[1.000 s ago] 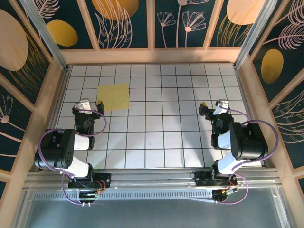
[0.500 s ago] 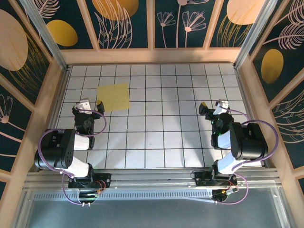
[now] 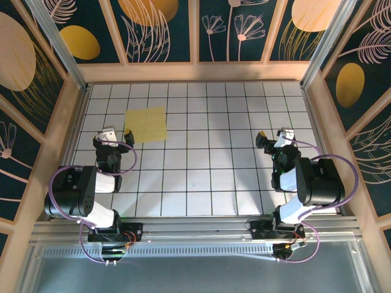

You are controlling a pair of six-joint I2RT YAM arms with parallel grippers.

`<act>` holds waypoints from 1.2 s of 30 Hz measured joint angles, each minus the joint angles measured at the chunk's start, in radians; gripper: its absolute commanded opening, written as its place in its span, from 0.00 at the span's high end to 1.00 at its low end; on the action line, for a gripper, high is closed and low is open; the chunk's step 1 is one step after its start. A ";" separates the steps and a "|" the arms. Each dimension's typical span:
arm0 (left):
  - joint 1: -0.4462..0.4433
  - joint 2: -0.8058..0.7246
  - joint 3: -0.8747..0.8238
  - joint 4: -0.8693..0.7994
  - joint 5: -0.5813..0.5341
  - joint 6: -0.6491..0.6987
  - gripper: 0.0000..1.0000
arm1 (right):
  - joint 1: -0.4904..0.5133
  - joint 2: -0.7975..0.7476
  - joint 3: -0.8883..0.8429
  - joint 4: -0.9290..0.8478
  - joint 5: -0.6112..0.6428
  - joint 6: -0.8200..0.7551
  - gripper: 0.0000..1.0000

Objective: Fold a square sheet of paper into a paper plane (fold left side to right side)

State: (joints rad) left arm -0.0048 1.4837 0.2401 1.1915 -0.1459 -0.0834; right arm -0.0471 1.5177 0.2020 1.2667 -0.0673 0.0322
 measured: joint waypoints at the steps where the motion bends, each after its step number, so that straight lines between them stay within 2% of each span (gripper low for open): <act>1: 0.000 -0.027 0.010 -0.040 -0.004 -0.001 0.01 | 0.000 -0.037 0.000 -0.019 0.008 0.000 0.01; 6: 0.000 -0.190 0.101 -0.240 -0.029 -0.029 0.01 | 0.000 -0.225 0.010 -0.151 0.025 0.029 0.01; 9: 0.000 -0.241 0.239 -0.452 -0.053 -0.108 0.01 | -0.002 -0.319 0.050 -0.296 0.019 0.084 0.01; 12: 0.003 -0.212 0.438 -0.676 -0.005 -0.186 0.01 | -0.002 -0.389 0.113 -0.462 -0.016 0.155 0.01; 18: 0.003 -0.034 0.723 -0.952 0.194 -0.342 0.01 | -0.002 -0.423 0.253 -0.759 -0.163 0.299 0.01; 23: -0.018 0.220 0.915 -1.162 0.340 -0.420 0.01 | 0.016 -0.385 0.335 -0.947 -0.282 0.380 0.01; 28: -0.084 0.444 1.069 -1.292 0.415 -0.431 0.01 | 0.069 -0.333 0.381 -1.059 -0.305 0.397 0.01; 36: -0.111 0.572 1.145 -1.357 0.469 -0.454 0.01 | 0.131 -0.304 0.407 -1.122 -0.296 0.395 0.01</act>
State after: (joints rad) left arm -0.1162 2.0556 1.3853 -0.1654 0.3233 -0.5369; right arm 0.0837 1.2137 0.6094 0.1452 -0.3634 0.4274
